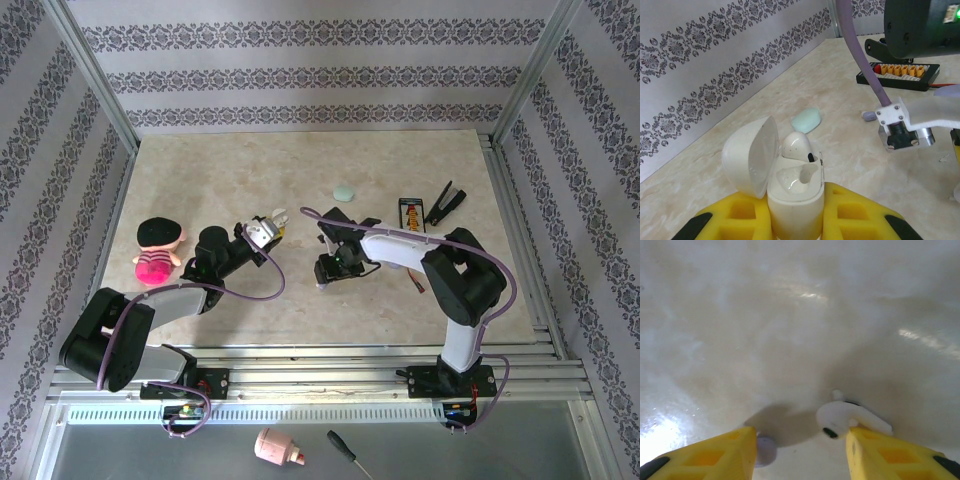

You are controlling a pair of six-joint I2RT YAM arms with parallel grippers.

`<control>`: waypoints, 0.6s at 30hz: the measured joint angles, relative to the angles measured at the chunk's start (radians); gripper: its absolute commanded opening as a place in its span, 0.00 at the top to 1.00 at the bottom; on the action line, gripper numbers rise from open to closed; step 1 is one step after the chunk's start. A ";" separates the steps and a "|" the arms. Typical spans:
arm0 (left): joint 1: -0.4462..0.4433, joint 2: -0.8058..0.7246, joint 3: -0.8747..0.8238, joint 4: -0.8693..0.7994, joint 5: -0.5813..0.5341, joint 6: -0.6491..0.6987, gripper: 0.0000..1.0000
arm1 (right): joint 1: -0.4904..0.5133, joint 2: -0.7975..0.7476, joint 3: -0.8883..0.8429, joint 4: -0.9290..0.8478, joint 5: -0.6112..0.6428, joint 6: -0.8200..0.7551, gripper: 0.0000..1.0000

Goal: Insert wireless bluetooth earbuds into charging case

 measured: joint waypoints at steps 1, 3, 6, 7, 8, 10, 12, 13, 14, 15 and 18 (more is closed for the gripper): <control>0.000 0.000 0.000 0.000 0.000 0.000 1.00 | 0.003 -0.002 0.000 -0.001 0.001 -0.001 0.50; 0.002 0.000 -0.001 0.000 0.000 0.000 1.00 | 0.003 -0.015 0.001 -0.011 0.011 -0.013 0.50; 0.009 0.000 -0.012 0.006 -0.003 -0.005 1.00 | -0.010 -0.043 0.006 -0.024 0.027 -0.051 0.48; 0.016 0.000 -0.019 0.011 -0.003 -0.010 1.00 | -0.017 -0.045 0.014 -0.030 0.032 -0.069 0.48; 0.023 0.000 -0.028 0.018 -0.003 -0.017 1.00 | -0.024 -0.045 0.028 -0.037 0.034 -0.095 0.48; 0.040 0.000 -0.045 0.031 -0.003 -0.031 1.00 | -0.030 -0.034 0.061 -0.060 0.038 -0.147 0.48; 0.049 -0.005 -0.058 0.031 -0.006 -0.040 1.00 | -0.034 0.006 0.134 -0.121 0.050 -0.215 0.48; 0.053 -0.011 -0.063 0.031 -0.007 -0.043 1.00 | -0.034 0.032 0.174 -0.151 0.057 -0.241 0.49; 0.055 -0.022 -0.068 0.030 -0.010 -0.046 1.00 | -0.029 0.064 0.217 -0.182 0.071 -0.269 0.49; 0.055 -0.038 -0.072 0.030 -0.013 -0.047 1.00 | -0.024 0.099 0.264 -0.218 0.089 -0.298 0.50; 0.062 -0.096 -0.085 0.028 -0.029 -0.050 1.00 | -0.001 0.183 0.363 -0.326 0.136 -0.357 0.51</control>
